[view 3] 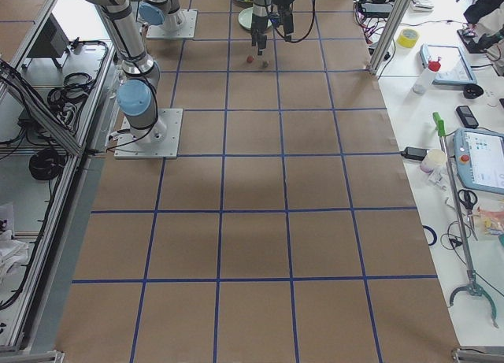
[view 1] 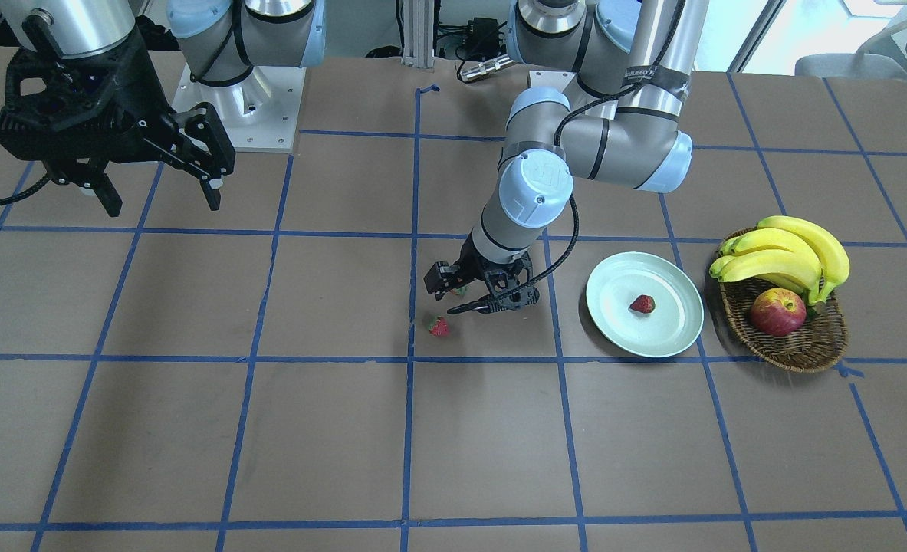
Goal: Collect all strawberries into plate
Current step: 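Reach the left gripper to the next strawberry and grasp it, then carry the strawberry onto the plate and release it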
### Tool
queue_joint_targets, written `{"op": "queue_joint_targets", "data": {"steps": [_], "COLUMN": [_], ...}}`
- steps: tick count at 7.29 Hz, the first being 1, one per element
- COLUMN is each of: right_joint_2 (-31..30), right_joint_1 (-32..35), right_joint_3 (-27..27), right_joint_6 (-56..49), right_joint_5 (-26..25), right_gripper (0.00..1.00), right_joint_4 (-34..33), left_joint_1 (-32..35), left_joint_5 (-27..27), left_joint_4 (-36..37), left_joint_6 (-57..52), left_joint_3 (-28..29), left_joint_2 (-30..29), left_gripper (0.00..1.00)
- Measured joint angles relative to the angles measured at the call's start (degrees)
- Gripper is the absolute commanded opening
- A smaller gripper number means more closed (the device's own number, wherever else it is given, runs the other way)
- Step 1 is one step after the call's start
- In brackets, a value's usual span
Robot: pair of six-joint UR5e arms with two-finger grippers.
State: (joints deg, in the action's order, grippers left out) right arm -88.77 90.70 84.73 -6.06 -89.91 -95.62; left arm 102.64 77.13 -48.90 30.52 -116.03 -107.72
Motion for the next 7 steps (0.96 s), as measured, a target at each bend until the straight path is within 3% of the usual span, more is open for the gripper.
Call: {"op": "queue_joint_targets", "data": {"steps": [1, 3, 7], "right_joint_2": [0.0, 0.1, 0.1], "right_joint_1": [0.0, 0.0, 0.0], "right_joint_3": [0.0, 0.0, 0.0], "right_joint_6": [0.0, 0.0, 0.0], "right_joint_5": [0.0, 0.0, 0.0], "right_gripper": [1.00, 1.00, 1.00], "right_joint_4": [-0.1, -0.2, -0.2], "left_joint_1": [0.1, 0.1, 0.0], "left_joint_5": [-0.6, -1.1, -1.5], "left_joint_4": [1.3, 2.0, 1.9], "left_joint_6": [0.1, 0.2, -1.4], "left_joint_3": [-1.2, -2.4, -1.1], "left_joint_2": [-0.6, -1.6, -1.3], "left_gripper": [0.79, 0.00, 0.00]}}
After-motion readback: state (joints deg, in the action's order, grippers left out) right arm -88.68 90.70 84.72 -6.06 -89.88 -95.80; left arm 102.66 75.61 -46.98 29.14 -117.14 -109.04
